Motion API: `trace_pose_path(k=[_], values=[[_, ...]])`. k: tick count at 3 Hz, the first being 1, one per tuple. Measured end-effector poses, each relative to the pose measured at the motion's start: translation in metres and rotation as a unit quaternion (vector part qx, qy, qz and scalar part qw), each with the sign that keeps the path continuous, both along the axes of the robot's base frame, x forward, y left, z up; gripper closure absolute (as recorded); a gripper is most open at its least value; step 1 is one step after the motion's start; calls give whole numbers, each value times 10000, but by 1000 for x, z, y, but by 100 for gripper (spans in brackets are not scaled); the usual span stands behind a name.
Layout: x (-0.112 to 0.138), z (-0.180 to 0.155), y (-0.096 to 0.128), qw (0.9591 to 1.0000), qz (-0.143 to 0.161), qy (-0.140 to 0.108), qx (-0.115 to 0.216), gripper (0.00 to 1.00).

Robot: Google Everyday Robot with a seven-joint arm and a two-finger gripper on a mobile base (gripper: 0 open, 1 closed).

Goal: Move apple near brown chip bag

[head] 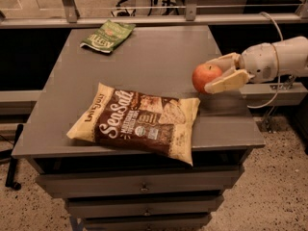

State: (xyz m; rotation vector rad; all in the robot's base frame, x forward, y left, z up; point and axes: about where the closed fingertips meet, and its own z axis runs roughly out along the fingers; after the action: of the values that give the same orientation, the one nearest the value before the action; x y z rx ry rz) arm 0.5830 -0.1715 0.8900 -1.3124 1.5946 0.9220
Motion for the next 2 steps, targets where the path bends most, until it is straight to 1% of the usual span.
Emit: trace_pose_path(k=[1,2], values=[[-6,-3,-2,10000,41,38,23,100],[-1,-3,3,9999,104,22,27,100]])
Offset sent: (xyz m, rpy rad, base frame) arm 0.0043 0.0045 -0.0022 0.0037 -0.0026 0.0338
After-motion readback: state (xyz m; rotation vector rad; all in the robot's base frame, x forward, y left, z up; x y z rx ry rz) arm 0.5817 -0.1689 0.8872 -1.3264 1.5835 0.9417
